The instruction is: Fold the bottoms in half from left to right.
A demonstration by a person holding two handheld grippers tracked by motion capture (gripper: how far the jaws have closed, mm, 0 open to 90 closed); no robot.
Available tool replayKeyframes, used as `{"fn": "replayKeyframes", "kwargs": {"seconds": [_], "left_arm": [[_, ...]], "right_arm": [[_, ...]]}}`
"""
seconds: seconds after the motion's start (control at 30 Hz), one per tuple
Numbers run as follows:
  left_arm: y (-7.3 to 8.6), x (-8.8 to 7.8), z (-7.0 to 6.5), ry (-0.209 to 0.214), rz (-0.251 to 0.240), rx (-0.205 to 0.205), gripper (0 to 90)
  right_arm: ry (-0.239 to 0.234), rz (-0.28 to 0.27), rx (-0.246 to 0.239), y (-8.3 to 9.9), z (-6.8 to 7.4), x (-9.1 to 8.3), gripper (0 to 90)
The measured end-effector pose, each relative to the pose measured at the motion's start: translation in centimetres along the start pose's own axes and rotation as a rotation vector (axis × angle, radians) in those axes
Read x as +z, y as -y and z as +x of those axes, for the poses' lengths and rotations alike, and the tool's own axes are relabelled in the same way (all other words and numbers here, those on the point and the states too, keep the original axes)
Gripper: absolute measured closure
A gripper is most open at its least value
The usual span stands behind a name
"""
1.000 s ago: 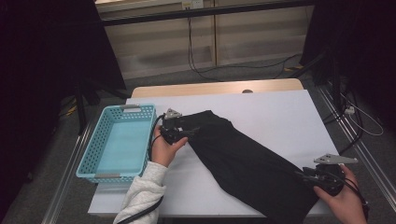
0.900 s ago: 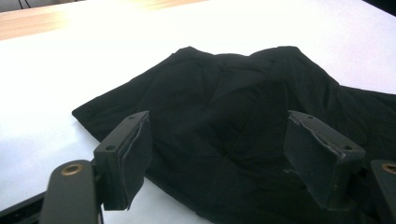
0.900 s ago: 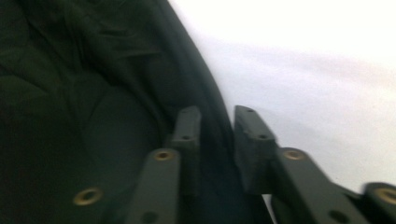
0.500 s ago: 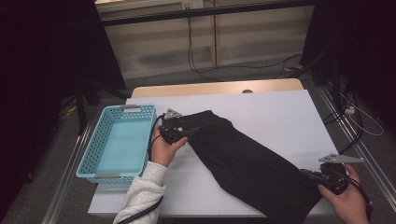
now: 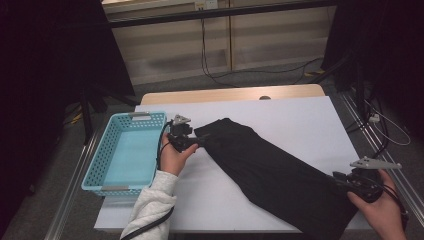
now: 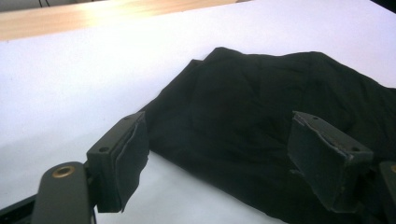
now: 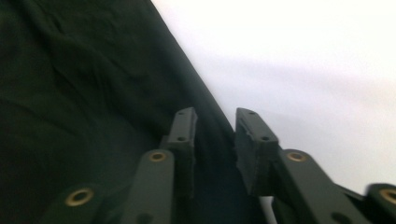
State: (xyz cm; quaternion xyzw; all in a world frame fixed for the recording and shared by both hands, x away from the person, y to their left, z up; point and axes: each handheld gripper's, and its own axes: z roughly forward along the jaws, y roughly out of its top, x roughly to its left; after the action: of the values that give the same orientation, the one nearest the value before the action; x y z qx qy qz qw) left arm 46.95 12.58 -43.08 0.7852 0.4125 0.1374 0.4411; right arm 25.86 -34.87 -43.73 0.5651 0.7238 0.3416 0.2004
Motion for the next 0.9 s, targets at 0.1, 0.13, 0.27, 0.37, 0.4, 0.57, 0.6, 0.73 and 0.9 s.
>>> {"fn": "replayKeyframes", "kwargs": {"seconds": [0.1, 0.13, 0.27, 0.37, 0.4, 0.57, 0.6, 0.73, 0.9], "left_arm": [[0.2, 0.8, 0.5, -0.019, 0.007, -0.013, 21.2], [0.2, 1.1, 0.7, -0.022, 0.006, -0.011, 21.2], [-0.2, 1.9, 1.2, -0.032, 0.022, -0.023, 19.5], [-0.3, 3.5, 1.8, -0.057, 0.063, -0.021, 18.4], [-0.3, 3.8, 1.9, -0.062, 0.068, -0.017, 18.1], [-0.3, 4.8, 2.4, -0.108, 0.096, -0.011, 16.7], [-0.3, 4.9, 2.5, -0.106, 0.101, -0.008, 16.7], [-0.1, 5.4, 2.8, -0.101, 0.12, -0.024, 17.2], [-0.1, 5.5, 2.5, -0.118, 0.14, 0.002, 24.0]], "right_arm": [[-0.011, -0.027, -0.012, -1.1, 0.7, 0.6, 56.1], [-0.025, -0.033, -0.013, -1.5, 1.0, 0.9, 54.8], [-0.075, -0.047, -0.039, -2.5, 2.2, 2.5, 44.5], [-0.139, -0.044, -0.062, -2.6, 3.2, 3.6, 34.7], [-0.153, -0.042, -0.062, -2.6, 3.5, 4.0, 32.5], [-0.168, -0.025, -0.07, -2.6, 4.4, 5.1, 23.5], [-0.17, -0.022, -0.067, -2.5, 4.5, 5.2, 22.9], [-0.172, -0.03, -0.077, -2.6, 4.9, 5.4, 21.4], [-0.172, -0.04, -0.082, -2.7, 5.0, 5.1, 21.0]]}}
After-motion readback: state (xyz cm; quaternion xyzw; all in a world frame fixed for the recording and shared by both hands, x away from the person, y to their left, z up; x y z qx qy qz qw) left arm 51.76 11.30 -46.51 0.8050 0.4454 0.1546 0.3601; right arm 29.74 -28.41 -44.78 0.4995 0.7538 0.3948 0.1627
